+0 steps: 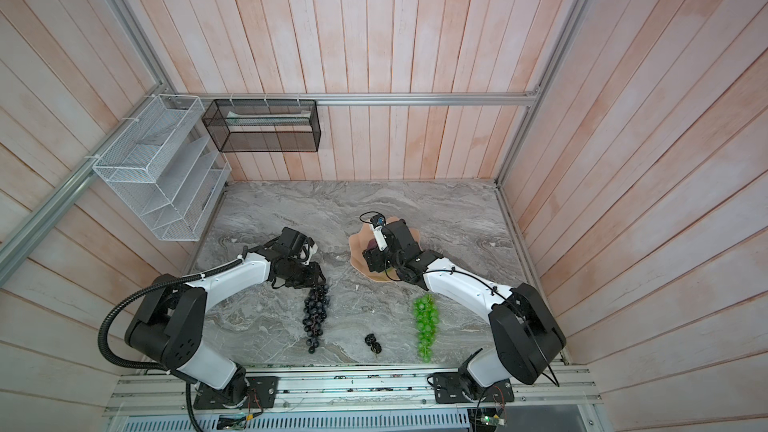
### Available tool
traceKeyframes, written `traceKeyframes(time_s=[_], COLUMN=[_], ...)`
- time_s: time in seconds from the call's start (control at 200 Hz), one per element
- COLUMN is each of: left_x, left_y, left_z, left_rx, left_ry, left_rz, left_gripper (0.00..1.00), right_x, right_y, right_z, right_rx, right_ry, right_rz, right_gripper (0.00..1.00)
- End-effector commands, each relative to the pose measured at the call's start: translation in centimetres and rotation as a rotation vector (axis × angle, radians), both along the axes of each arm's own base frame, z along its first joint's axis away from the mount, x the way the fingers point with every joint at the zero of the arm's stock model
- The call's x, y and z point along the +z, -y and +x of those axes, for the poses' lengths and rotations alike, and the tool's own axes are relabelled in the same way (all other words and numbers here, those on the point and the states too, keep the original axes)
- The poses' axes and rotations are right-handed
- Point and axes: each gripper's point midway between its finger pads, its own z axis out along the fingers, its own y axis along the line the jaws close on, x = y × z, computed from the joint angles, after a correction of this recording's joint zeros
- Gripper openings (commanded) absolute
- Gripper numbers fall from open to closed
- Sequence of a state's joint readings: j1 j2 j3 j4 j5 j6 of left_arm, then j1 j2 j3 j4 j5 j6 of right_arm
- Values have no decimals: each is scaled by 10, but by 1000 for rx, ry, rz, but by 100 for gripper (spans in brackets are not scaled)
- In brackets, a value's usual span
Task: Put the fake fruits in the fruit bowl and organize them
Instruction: 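Lift the dark grape bunch with the left gripper and carry it over the bowl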
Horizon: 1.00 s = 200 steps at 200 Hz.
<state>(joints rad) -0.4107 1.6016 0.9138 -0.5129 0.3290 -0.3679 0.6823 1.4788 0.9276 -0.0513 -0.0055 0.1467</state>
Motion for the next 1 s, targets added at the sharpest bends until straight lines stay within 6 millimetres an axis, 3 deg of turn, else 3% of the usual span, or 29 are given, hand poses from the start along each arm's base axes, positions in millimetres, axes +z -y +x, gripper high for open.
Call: traceKeyframes(time_s=[0.0, 0.23, 0.39, 0.62, 0.995], left_x=[3, -4, -11, 5, 56], left_y=[8, 17, 15, 19, 24], left_z=[1, -6, -5, -2, -11], left_rx=[-56, -90, -83, -79, -77], left_ry=[4, -8, -18, 20, 108], left_rz=[-15, -39, -17, -53, -158], left_gripper=[39, 36, 18, 0, 0], right_x=[-13, -22, -24, -26, -20], right_y=[-2, -6, -8, -4, -6], right_z=[-4, -6, -8, -9, -9], right_rx=[1, 11, 12, 3, 3], right_ry=[-25, -46, -48, -44, -26], right_rz=[-2, -1, -5, -16, -8], right_gripper=[78, 78, 78, 78, 78])
